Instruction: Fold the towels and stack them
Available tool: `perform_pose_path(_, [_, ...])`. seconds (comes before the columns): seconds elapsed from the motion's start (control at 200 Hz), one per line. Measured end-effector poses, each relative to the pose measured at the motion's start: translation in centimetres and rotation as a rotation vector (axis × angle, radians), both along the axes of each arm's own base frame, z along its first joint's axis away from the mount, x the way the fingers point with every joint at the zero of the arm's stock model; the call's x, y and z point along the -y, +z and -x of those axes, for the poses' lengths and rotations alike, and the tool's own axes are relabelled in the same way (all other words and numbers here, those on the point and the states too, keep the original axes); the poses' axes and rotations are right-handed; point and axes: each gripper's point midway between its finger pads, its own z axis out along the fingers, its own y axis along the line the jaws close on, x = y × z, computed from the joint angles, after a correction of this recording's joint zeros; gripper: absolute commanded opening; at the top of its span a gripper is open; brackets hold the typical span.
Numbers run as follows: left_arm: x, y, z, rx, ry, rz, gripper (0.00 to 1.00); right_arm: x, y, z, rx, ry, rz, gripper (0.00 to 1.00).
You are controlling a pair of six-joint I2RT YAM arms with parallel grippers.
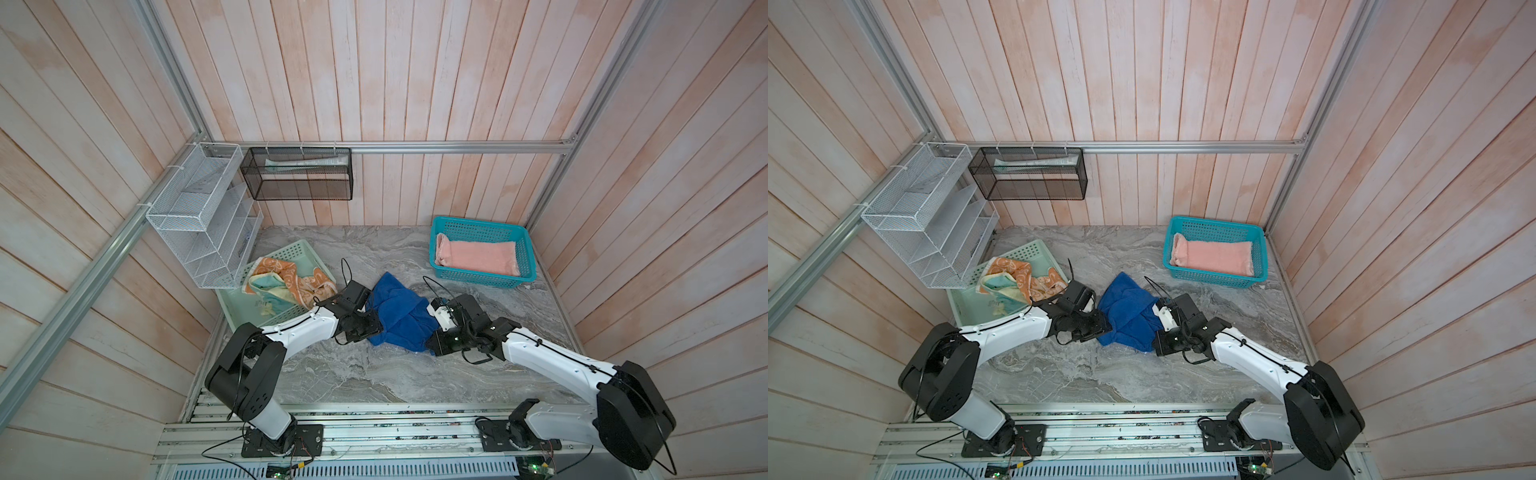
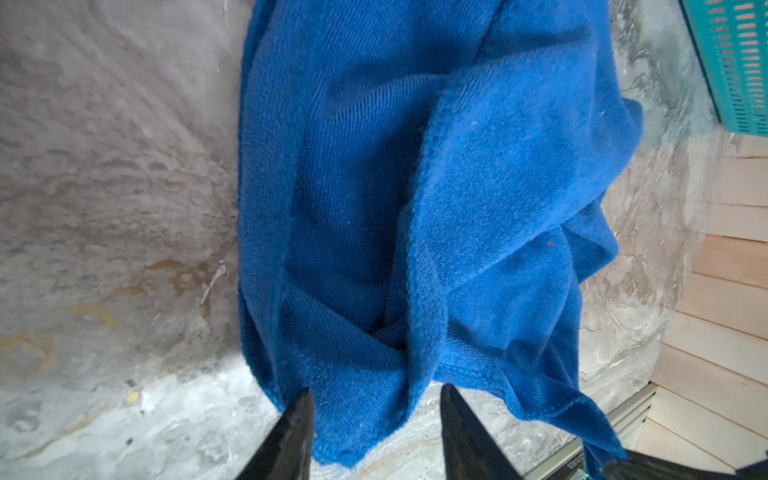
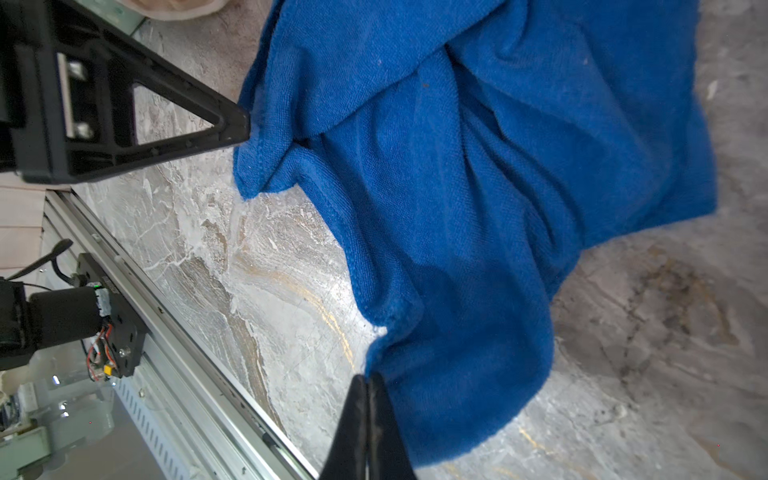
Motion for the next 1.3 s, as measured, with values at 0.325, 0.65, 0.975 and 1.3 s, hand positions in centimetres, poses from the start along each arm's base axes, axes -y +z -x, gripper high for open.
perform_pose_path(0.325, [2.1,1.6,-1.7,0.07,-0.079,-0.068,0.55,0.3,-1.0,0.4,-0.027,0.001,0.017,0.0])
perform_pose_path(0.65, [2.4,-1.7,-3.8,0.054,-0.174,-0.188,0.0,0.8,-0.4,0.9,-0.013,-0.009,0.011,0.0])
perform_pose_path(0.975, [-0.9,9.4,-15.2,0.34,-0.147,-0.175,0.31,2.0,-1.0,1.7,-0.022,-0.03,0.041,0.0])
perform_pose_path(1.3, [-5.6,6.9,-16.8,0.287,-0.053,-0.302,0.58,2.2,-1.1,1.7,-0.026,-0.052,0.044,0.0])
